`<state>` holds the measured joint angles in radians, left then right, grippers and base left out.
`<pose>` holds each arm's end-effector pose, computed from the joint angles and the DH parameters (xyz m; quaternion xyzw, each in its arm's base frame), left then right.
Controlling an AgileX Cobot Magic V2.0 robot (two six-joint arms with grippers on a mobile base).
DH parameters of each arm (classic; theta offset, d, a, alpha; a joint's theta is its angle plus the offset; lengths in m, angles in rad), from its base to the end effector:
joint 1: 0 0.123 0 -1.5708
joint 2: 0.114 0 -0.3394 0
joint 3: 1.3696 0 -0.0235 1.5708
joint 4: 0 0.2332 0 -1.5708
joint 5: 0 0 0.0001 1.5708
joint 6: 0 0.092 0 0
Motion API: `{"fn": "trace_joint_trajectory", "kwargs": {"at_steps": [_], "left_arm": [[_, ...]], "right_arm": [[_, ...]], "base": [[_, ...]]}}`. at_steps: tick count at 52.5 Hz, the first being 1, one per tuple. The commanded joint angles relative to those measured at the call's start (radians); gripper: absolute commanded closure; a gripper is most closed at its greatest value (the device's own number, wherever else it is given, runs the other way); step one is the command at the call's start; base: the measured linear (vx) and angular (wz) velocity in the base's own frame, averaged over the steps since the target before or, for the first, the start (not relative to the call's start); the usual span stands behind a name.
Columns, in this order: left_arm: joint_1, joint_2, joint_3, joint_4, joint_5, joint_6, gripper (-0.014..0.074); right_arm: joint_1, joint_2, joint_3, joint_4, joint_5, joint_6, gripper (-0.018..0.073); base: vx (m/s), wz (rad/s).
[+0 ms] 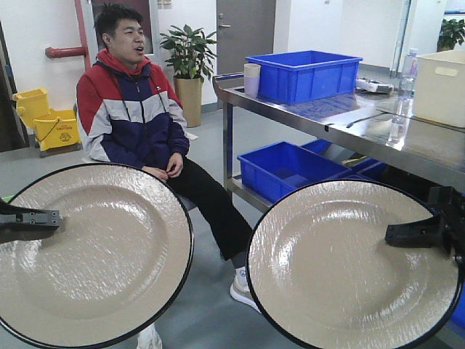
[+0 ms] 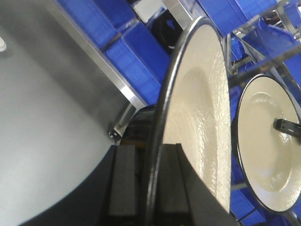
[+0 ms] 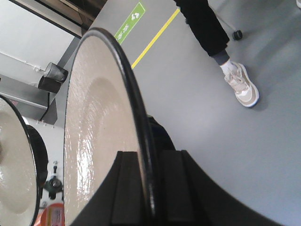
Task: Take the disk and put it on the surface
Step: 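Carry both held plates while the base drives to the steel table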
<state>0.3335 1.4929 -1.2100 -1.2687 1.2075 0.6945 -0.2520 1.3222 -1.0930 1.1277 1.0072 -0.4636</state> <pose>0.2844 0.0116 0.4084 -0.0168 0.8189 -0.4629 0.3388 0.2427 0.0101 0.4096 0.0964 0.8414 0.4078 0.3413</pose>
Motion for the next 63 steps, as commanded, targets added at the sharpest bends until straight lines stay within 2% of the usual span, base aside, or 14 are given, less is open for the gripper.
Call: {"fn": "trace_joint_trajectory", "kwargs": {"at_steps": [1,26,63], "left_arm": [[-0.006,-0.046,-0.037,-0.144,0.054,-0.009,0.0604],[-0.006,-0.046,-0.037,-0.144,0.055,-0.009,0.0604],[-0.006,-0.046,-0.037,-0.144,0.053,-0.009,0.0604]], "right_arm": [[-0.004,-0.034,-0.033,0.117,-0.013,0.009,0.0568],[-0.004,-0.034,-0.033,0.117,-0.013,0.009,0.0568],[-0.004,-0.034,-0.033,0.117,-0.013,0.009,0.0568]], "base": [[0.42,0.05],[0.45,-0.04],[0.46,-0.21]]}}
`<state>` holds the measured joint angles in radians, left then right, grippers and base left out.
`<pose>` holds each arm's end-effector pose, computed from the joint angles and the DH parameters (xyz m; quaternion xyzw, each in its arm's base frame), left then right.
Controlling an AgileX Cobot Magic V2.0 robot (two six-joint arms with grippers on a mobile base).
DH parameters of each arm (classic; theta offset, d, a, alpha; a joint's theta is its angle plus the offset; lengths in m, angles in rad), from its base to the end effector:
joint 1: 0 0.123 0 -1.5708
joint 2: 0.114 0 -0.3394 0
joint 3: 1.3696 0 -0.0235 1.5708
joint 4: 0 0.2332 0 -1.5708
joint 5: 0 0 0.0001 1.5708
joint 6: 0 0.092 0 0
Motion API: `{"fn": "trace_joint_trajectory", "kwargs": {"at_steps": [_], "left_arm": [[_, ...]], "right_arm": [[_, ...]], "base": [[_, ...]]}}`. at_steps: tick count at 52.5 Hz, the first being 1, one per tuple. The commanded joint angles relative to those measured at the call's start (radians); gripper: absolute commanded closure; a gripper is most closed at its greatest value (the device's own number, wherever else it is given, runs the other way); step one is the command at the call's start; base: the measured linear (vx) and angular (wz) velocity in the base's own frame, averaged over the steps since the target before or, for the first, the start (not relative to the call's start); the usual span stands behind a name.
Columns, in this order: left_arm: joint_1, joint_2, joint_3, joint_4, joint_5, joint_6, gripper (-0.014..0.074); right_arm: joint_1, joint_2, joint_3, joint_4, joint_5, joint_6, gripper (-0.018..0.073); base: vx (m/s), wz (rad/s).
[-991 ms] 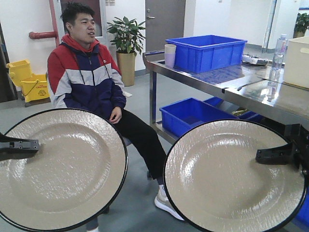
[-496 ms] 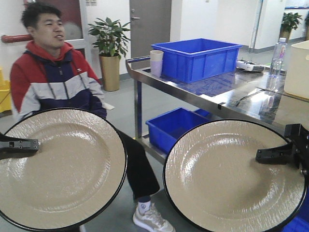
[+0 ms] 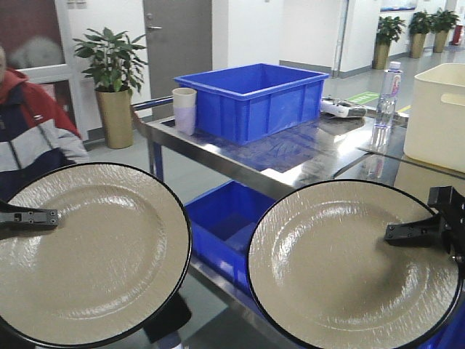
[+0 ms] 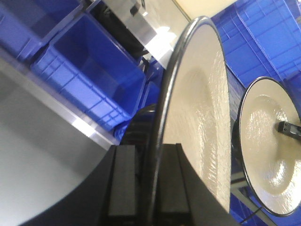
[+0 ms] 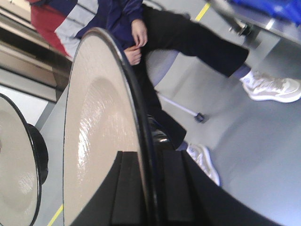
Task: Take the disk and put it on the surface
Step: 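Carry both held plates while the base drives to the steel table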
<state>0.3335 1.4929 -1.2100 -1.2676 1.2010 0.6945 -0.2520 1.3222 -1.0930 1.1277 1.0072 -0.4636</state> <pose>0.2849 0.0120 0.4083 -0.0184 0.8194 -0.4608 0.3406 0.2427 0.0101 0.4096 0.0964 0.8414 0.4078 0.3413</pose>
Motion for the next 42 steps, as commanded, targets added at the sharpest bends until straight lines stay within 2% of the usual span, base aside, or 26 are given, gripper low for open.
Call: {"fn": "trace_joint_trajectory", "kwargs": {"at_steps": [1,21,42], "left_arm": [[-0.006,-0.046,-0.037,-0.145,0.06,-0.009,0.0604],[-0.006,-0.046,-0.037,-0.145,0.059,-0.009,0.0604],[-0.006,-0.046,-0.037,-0.145,0.059,-0.009,0.0604]], "right_arm": [[-0.004,-0.034,-0.033,0.117,-0.013,0.009,0.0568],[-0.004,-0.034,-0.033,0.117,-0.013,0.009,0.0568],[-0.004,-0.034,-0.033,0.117,-0.013,0.009,0.0568]], "base": [[0.44,-0.22],[0.41,-0.35],[0.34,-0.69]]}}
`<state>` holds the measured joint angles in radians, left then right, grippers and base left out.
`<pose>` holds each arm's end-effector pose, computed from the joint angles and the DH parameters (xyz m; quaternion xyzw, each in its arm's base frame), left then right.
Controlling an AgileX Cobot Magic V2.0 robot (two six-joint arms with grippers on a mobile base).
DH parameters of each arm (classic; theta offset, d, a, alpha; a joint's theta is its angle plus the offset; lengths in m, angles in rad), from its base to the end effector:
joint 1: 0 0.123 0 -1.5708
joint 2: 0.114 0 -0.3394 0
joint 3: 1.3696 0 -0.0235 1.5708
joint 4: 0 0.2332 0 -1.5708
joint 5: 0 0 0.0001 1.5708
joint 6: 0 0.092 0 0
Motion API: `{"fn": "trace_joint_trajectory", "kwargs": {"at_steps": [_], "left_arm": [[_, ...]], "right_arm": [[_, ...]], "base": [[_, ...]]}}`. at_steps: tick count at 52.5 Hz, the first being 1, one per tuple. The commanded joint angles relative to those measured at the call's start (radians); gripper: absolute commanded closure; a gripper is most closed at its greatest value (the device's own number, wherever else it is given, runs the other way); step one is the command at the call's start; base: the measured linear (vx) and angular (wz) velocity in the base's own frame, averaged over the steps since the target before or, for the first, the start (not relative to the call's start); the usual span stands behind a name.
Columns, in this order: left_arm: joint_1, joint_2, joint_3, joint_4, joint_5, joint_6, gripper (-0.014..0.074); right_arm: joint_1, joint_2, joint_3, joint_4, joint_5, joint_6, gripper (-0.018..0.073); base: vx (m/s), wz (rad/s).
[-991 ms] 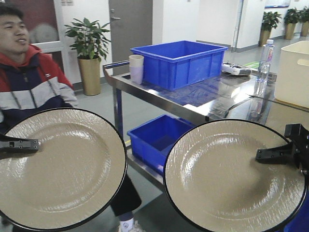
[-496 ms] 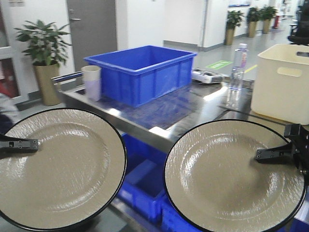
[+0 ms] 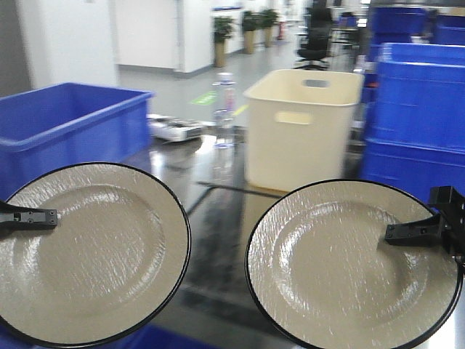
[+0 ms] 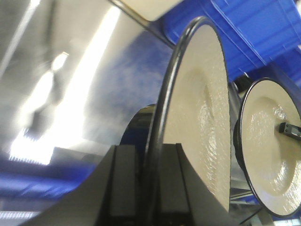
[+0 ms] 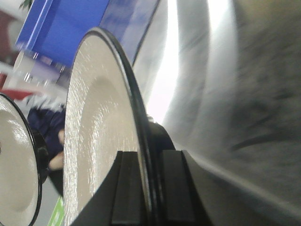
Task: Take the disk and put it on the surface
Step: 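Carry both held plates while the base drives to the steel table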
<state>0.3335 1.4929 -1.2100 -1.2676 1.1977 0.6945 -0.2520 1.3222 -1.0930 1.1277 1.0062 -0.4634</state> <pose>0.2851 0.0122 0.4083 -0.0194 0.8194 -0.4599 0.3416 0.2427 0.0101 0.4096 0.0967 0.8413 0.4076 0.3416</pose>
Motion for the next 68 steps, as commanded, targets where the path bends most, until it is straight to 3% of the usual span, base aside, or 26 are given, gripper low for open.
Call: {"fn": "trace_joint_trajectory", "kwargs": {"at_steps": [1,25,68], "left_arm": [[-0.006,-0.046,-0.037,-0.145,0.06,-0.009,0.0604],[-0.006,-0.044,-0.037,-0.145,0.026,-0.009,0.0604],[-0.006,-0.044,-0.037,-0.145,0.028,-0.009,0.0604]], "right_arm": [[-0.004,-0.034,-0.033,0.117,-0.012,0.009,0.0568],[-0.004,-0.034,-0.033,0.117,-0.012,0.009,0.0568],[-0.003,-0.034,-0.033,0.117,-0.046,0.009,0.0568]], "base": [[0.3,-0.81],[0.21,-0.61],[0.03,-0.11]]}}
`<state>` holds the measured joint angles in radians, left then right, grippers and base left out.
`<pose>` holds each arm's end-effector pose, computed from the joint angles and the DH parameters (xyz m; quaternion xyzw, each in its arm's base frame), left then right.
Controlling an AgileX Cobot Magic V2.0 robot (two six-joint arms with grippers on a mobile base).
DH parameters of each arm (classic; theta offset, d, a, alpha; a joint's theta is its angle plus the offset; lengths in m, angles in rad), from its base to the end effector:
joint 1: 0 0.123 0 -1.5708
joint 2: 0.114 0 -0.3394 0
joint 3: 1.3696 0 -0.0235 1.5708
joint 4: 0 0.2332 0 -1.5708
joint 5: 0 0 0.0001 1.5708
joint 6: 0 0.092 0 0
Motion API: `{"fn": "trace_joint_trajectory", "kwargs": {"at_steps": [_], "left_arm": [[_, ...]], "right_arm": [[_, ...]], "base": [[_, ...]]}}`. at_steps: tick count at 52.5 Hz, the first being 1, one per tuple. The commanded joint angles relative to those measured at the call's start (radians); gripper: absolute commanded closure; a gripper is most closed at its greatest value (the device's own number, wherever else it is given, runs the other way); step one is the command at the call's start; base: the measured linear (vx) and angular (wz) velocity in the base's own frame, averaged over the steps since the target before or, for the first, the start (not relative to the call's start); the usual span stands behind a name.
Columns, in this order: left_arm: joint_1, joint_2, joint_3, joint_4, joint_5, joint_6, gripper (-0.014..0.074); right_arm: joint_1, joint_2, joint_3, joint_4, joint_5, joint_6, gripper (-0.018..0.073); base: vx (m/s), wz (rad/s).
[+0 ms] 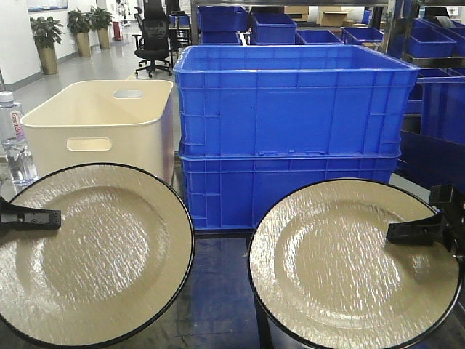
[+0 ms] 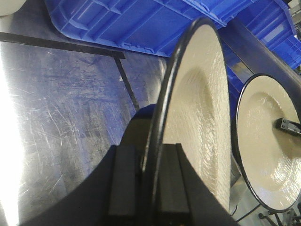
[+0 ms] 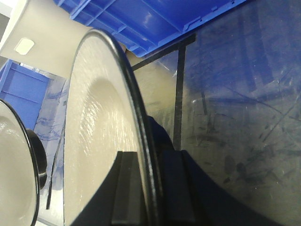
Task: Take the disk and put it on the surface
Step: 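Carry both held plates while the base drives to the steel table, then lower the left gripper's plate onto the steel table and release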
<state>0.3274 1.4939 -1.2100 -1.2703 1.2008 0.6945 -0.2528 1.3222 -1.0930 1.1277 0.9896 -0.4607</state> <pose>0.2853 0.0103 0.4082 -0.0167 0.8188 -0.4628 0.3393 0.2438 0.0088 0.4098 0.1025 0.8401 0.4041 0.3471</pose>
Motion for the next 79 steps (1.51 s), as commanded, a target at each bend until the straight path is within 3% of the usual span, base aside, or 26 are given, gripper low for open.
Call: {"fn": "trace_joint_trajectory", "kwargs": {"at_steps": [1,11,21,34,52,61,79], "left_arm": [[0.0,-0.045,-0.037,-0.143,0.023,-0.009,0.0604],[0.0,-0.045,-0.037,-0.149,-0.026,-0.008,0.0604],[-0.016,-0.015,-0.037,-0.135,-0.124,0.024,0.0604],[-0.143,0.113,-0.037,-0.213,-0.198,0.019,0.0604],[-0.288,0.228,-0.037,-0.222,-0.241,0.05,0.058],[-0.316,0.257,-0.037,-0.188,-0.235,0.071,0.0482],[-0.317,0.273,-0.037,-0.148,-0.261,0.072,0.0135]], "right_arm": [[-0.002,-0.034,-0.033,0.117,-0.036,0.006,0.0568],[-0.002,-0.034,-0.033,0.123,-0.058,0.006,0.0568],[-0.002,-0.034,-0.033,0.233,-0.12,-0.015,0.0568],[-0.001,-0.034,-0.033,0.447,-0.139,-0.136,0.0568],[-0.001,-0.034,-0.033,0.481,-0.139,-0.174,0.0568],[-0.001,-0.034,-0.033,0.496,-0.127,-0.174,0.0568],[-0.001,-0.034,-0.033,0.507,-0.102,-0.174,0.0568]], "base": [[0.0,0.0],[0.0,0.0],[0.0,0.0],[0.0,0.0],[0.0,0.0],[0.0,0.0],[0.0,0.0]]}}
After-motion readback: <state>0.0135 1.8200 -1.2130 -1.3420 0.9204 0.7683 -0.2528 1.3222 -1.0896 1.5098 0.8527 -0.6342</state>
